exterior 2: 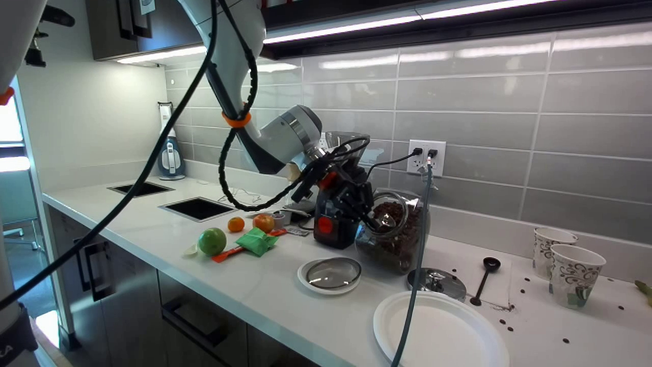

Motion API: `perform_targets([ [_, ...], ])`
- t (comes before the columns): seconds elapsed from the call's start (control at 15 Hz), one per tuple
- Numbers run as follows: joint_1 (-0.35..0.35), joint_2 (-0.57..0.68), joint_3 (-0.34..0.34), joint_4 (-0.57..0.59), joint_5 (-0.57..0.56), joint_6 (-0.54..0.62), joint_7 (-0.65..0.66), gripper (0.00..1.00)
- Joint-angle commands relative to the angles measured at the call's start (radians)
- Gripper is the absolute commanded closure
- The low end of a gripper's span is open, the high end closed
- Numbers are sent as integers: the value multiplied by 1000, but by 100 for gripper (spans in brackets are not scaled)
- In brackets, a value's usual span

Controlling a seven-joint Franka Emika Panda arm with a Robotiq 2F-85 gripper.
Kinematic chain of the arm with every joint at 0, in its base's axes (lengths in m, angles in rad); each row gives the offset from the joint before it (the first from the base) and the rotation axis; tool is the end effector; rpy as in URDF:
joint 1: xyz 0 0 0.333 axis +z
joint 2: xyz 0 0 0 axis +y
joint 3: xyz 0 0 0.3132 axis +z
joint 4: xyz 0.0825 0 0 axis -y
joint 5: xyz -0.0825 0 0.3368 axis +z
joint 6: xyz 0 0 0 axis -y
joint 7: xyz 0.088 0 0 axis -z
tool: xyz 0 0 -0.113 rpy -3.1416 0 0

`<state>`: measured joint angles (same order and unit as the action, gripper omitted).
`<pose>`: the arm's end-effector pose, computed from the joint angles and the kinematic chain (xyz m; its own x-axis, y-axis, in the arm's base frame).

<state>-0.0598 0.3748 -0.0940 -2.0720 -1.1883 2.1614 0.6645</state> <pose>0.5324 -0.1231 0.2754 0.9989 0.0291 -0.0358 0.0461 -0.5985 0.7998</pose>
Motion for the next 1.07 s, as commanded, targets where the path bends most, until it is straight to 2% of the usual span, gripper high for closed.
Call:
perform_targets([
  [0.0, -45, -63, -4, -41, 0, 130, -63, 99],
  [0.47, -120, -91, -25, -72, 112, 397, -246, 99],
  [0.67, -140, -92, -22, -97, 258, 463, -367, 99],
  [1.0, -147, -113, -17, -117, 516, 456, -586, 99],
])
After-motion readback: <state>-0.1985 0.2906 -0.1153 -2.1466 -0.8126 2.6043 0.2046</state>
